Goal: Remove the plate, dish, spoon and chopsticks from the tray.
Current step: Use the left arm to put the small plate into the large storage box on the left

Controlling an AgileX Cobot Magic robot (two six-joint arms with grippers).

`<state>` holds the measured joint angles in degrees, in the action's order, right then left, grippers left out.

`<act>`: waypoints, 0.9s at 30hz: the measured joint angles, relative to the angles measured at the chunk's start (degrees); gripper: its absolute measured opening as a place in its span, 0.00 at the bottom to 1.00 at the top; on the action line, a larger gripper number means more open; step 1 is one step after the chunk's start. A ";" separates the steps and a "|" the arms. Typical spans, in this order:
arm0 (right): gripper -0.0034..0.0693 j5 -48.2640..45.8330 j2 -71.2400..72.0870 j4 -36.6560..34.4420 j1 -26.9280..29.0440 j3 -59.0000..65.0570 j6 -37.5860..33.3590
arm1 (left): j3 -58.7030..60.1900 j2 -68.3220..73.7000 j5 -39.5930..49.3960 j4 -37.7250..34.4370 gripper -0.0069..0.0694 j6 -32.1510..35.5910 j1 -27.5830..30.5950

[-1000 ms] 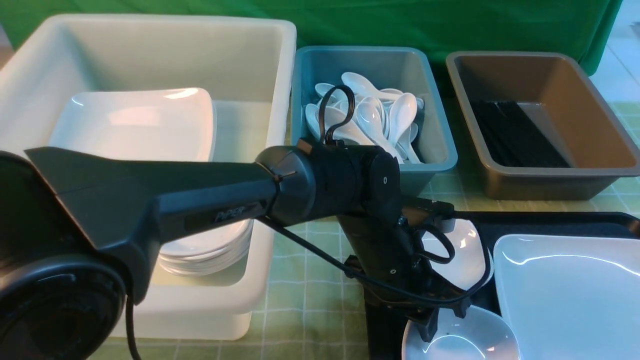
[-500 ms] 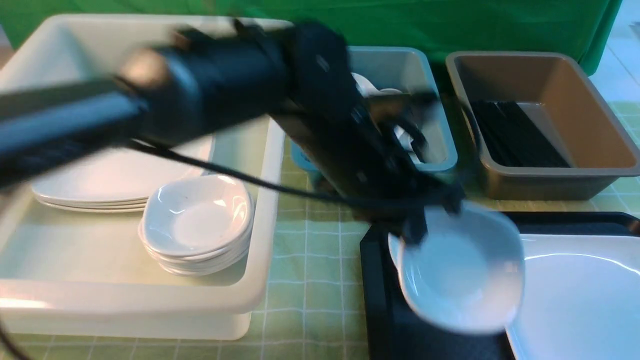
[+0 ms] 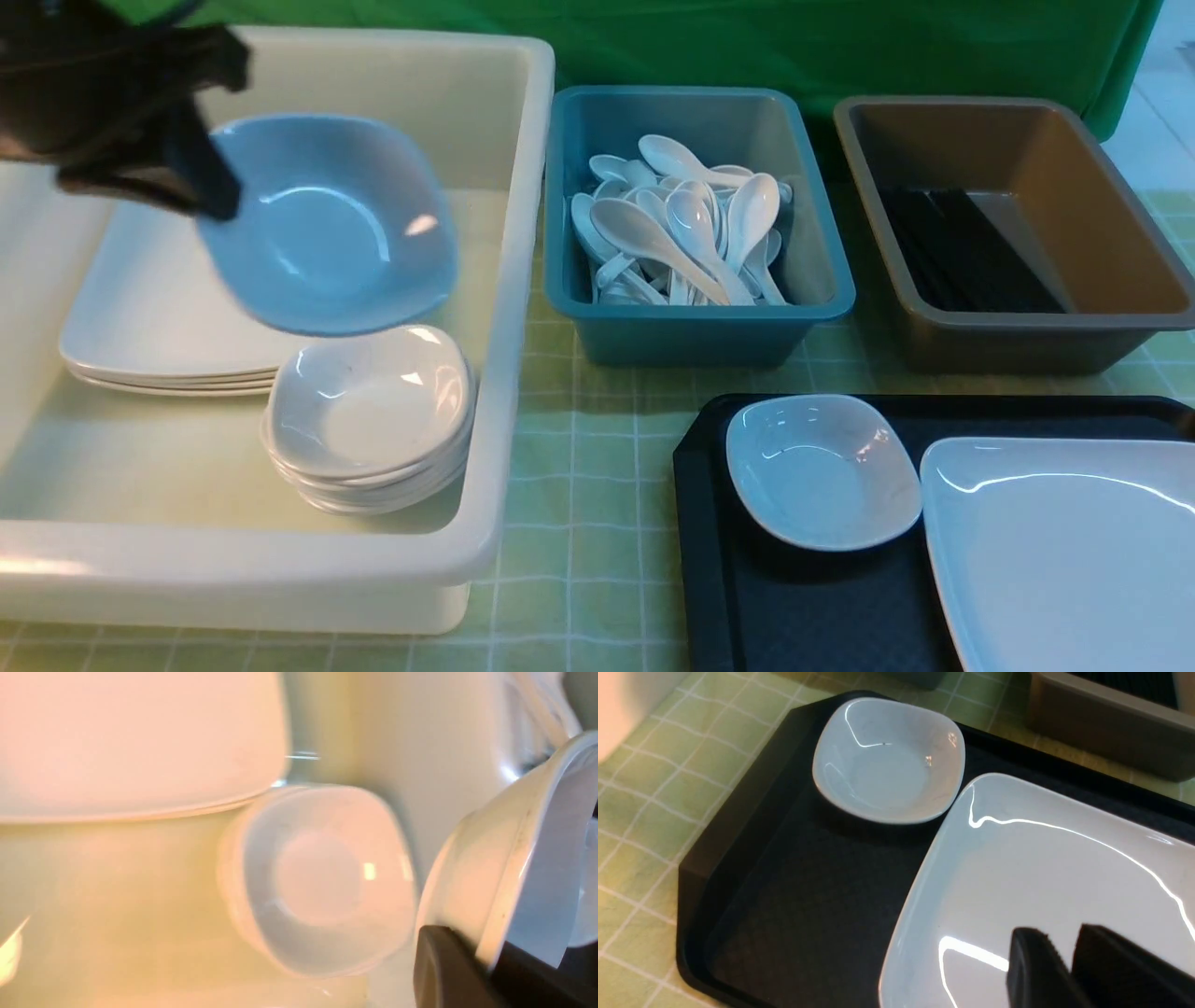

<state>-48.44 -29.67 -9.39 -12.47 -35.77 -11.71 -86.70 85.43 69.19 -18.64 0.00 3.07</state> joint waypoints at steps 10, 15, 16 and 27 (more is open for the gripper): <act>0.26 0.00 0.00 0.00 0.00 0.00 0.00 | 12.97 2.88 -9.27 -4.40 0.10 9.78 4.52; 0.27 0.00 0.00 0.00 0.00 0.00 0.00 | 14.00 4.91 -11.59 -6.05 0.10 16.03 4.52; 0.27 0.00 0.00 0.00 0.00 0.00 0.00 | 14.00 5.12 -11.67 -6.05 0.10 16.28 4.52; 0.28 0.04 0.00 0.00 0.00 0.00 0.00 | 14.00 10.89 -15.49 -7.78 0.23 22.99 4.52</act>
<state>-48.40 -29.67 -9.39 -12.47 -35.77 -11.71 -72.70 96.32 53.70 -26.42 22.99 7.59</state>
